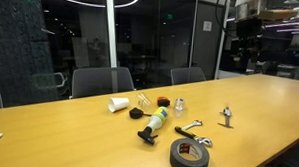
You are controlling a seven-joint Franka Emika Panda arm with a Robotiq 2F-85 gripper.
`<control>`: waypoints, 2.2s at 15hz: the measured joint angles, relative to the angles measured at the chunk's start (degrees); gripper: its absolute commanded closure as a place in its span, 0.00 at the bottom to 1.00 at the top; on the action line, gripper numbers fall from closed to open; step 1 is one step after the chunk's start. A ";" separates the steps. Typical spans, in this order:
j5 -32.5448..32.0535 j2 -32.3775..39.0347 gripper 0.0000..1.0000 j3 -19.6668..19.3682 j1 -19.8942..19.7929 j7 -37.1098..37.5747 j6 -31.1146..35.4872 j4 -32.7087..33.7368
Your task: Put the spray bottle upright
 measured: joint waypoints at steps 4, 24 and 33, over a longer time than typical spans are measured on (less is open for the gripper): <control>0.00 0.00 0.00 0.00 0.00 0.00 0.00 0.00; 31.57 10.90 0.00 13.73 5.99 48.96 14.92 0.05; 12.94 24.81 0.00 16.45 8.19 79.09 42.88 -0.87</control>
